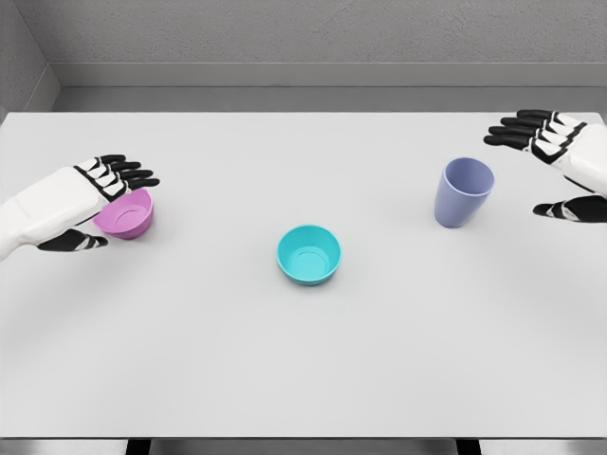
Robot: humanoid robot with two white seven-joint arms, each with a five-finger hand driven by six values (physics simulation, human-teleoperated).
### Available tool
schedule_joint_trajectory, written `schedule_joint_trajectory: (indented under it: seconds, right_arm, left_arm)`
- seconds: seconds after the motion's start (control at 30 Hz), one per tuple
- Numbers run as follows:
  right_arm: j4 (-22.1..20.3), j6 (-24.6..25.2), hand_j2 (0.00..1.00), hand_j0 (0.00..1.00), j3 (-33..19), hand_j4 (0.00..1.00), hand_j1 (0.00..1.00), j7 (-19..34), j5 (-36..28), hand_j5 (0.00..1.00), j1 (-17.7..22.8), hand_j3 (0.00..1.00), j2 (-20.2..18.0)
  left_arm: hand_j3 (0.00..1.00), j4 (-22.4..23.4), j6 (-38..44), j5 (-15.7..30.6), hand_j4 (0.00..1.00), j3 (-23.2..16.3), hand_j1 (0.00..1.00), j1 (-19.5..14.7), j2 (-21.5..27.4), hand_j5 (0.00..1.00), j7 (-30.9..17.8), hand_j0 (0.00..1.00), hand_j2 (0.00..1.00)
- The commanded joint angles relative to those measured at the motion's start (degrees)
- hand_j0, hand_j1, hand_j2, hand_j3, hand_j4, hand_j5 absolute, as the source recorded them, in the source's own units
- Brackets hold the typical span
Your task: Stacking bowl and cup with both arms
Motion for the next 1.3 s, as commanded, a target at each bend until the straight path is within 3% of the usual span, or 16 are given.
schedule_joint_trajectory:
  seconds: [0.0, 0.3, 0.43, 0.5, 0.6, 0.63, 0.7, 0.77, 0.83, 0.9, 1.0, 1.13, 1.2, 1.27]
  right_arm:
    - [-0.09, 0.01, 1.00, 1.00, 0.06, 1.00, 1.00, -0.03, -0.31, 1.00, 0.09, 1.00, -0.24]
    - [-0.01, 0.01, 1.00, 1.00, 0.06, 1.00, 1.00, 0.06, -0.22, 1.00, -0.88, 1.00, 0.11]
    - [-0.01, 0.01, 1.00, 1.00, 0.06, 1.00, 1.00, 0.59, -0.22, 1.00, -1.05, 1.00, 0.20]
    - [-0.01, 0.01, 1.00, 1.00, 0.06, 1.00, 1.00, 9.02, -0.40, 1.00, -2.64, 1.00, 0.46]
    - [0.17, 0.01, 1.00, 1.00, 0.24, 1.00, 1.00, 16.48, -0.22, 1.00, -5.44, 1.00, 3.62]
    - [0.34, 0.01, 1.00, 1.00, 0.33, 1.00, 1.00, 18.77, -0.22, 1.00, -6.06, 1.00, 4.59]
    - [0.43, 0.01, 1.00, 1.00, 0.41, 1.00, 1.00, 24.05, -0.31, 1.00, -6.68, 1.00, 6.09]
    - [1.13, 1.78, 1.00, 1.00, 3.31, 1.00, 1.00, 24.76, -0.49, 1.00, -8.35, 1.00, 6.96]
    - [3.42, 2.22, 1.00, 1.00, 6.83, 1.00, 1.00, 26.78, -0.57, 1.00, -12.21, 1.00, 9.34]
    - [4.30, 2.31, 1.00, 1.00, 6.92, 1.00, 1.00, 27.13, -0.84, 1.00, -13.10, 1.00, 9.43]
    - [6.41, 2.84, 1.00, 1.00, 7.01, 1.00, 1.00, 27.31, -4.70, 1.00, -13.10, 1.00, 9.34]
    - [6.76, 7.67, 1.00, 1.00, 7.01, 1.00, 1.00, 29.77, -8.31, 1.00, -13.80, 1.00, 9.34]
    - [7.99, 9.08, 1.00, 1.00, 7.09, 1.00, 1.00, 31.35, -10.06, 1.00, -15.03, 1.00, 9.43]
    - [9.75, 9.16, 1.00, 1.00, 7.36, 1.00, 1.00, 32.51, -11.30, 1.00, -16.43, 1.00, 10.30]
  left_arm:
    - [1.00, 0.67, 0.05, 0.31, 1.00, 0.07, 1.00, 0.00, -0.06, 1.00, -0.08, 1.00, 1.00]
    - [1.00, 2.43, 0.05, -0.30, 1.00, -0.36, 1.00, -0.88, -0.41, 1.00, -0.25, 1.00, 1.00]
    - [1.00, 2.17, 0.05, -0.04, 1.00, -1.24, 1.00, -3.51, 0.21, 1.00, -5.09, 1.00, 1.00]
    - [1.00, 3.84, 0.05, 0.14, 1.00, -9.05, 1.00, -10.01, 3.63, 1.00, -7.11, 1.00, 1.00]
    - [1.00, 7.35, 0.05, 0.49, 1.00, -20.13, 1.00, -21.17, 4.42, 1.00, -9.30, 1.00, 1.00]
    - [1.00, 7.53, 0.05, 1.10, 1.00, -22.07, 1.00, -22.85, 4.42, 1.00, -10.18, 1.00, 1.00]
    - [1.00, 9.02, 0.05, 6.29, 1.00, -26.99, 1.00, -27.42, 4.51, 1.00, -16.77, 1.00, 1.00]
    - [1.00, 9.46, 0.05, 10.50, 1.00, -29.98, 1.00, -30.32, 4.51, 1.00, -23.13, 1.00, 1.00]
    - [1.00, 9.46, 0.05, 16.39, 1.00, -30.86, 1.00, -31.02, 4.51, 1.00, -23.13, 1.00, 1.00]
    - [1.00, 9.11, 0.05, 23.42, 1.00, -30.86, 1.00, -32.69, 4.60, 1.00, -23.13, 1.00, 1.00]
    - [1.00, 8.67, 0.05, 28.35, 1.00, -30.77, 1.00, -35.77, 4.42, 1.00, -23.13, 1.00, 1.00]
    - [1.00, 9.46, 10.44, 27.91, 1.00, -30.86, 1.00, -36.39, 3.90, 1.00, -23.13, 1.00, 1.00]
    - [1.00, 12.10, 10.53, 21.59, 1.00, -31.04, 1.00, -36.56, 3.81, 1.00, -23.13, 1.00, 1.00]
    - [1.00, 14.12, 10.44, 21.06, 1.00, -31.30, 1.00, -36.65, 3.72, 1.00, -23.13, 1.00, 1.00]
